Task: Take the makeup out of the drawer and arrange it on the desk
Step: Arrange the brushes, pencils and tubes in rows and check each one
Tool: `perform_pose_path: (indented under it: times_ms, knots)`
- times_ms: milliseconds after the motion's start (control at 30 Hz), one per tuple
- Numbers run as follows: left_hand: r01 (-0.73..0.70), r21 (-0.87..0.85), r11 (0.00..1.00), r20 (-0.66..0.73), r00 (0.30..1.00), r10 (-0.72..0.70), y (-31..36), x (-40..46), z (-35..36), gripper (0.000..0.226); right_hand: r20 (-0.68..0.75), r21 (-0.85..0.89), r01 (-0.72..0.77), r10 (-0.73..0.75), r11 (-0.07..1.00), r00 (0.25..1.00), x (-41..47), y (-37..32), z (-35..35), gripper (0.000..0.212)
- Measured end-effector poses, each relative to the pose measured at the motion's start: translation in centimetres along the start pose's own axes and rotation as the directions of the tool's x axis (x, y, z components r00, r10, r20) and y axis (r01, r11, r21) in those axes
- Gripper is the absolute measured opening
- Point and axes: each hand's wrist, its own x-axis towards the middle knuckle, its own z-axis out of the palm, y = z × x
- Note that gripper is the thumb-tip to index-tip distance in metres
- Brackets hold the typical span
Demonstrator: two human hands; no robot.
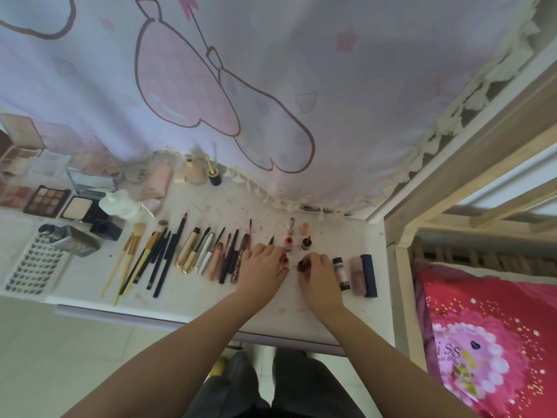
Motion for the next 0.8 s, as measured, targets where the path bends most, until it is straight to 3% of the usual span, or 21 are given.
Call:
perform_pose_path:
  times_ms: [167, 267, 367, 467, 600, 667, 800]
  knots:
    - [-0.070, -0.030, 0.997, -0.066, 0.995, 0.068, -0.1, -1.1, -1.8, 0.046, 0.044, -0.057, 0.001, 0.001, 0.998, 0.999, 0.2, 1.0, -3.3, 0.030]
    - [-0.161, -0.058, 0.985, -0.246, 0.959, 0.142, 0.5, -2.4, -2.6, 0.040, 0.034, -0.196, -0.052, 0.060, 0.979, 0.998, 1.7, 2.1, -6.6, 0.026]
    - [-0.261, -0.182, 0.948, -0.271, 0.940, 0.207, 2.7, -3.5, -2.5, 0.022, 0.180, -0.356, -0.076, 0.148, 0.931, 0.972, 2.9, 1.8, -7.5, 0.021]
    - [-0.256, -0.220, 0.941, -0.070, 0.967, 0.246, 4.4, -4.1, -1.4, 0.017, 0.239, -0.427, -0.062, 0.179, 0.902, 0.954, 3.1, 1.1, -6.4, 0.014]
    - [-0.012, -0.265, 0.964, 0.229, 0.970, 0.075, 5.3, -3.8, 0.6, 0.031, 0.233, -0.432, -0.058, 0.174, 0.900, 0.957, 2.6, 0.8, -5.4, 0.008]
    - [0.075, -0.315, 0.946, 0.312, 0.950, 0.029, 5.8, -3.5, 0.9, 0.038, 0.270, -0.324, -0.114, 0.207, 0.939, 0.940, 2.2, 0.7, -5.6, 0.017]
    - [0.054, -0.293, 0.955, 0.327, 0.944, 0.047, 6.0, -3.1, 0.5, 0.031, 0.365, 0.075, -0.324, 0.276, 0.943, 0.889, 0.3, 0.3, -6.8, 0.026]
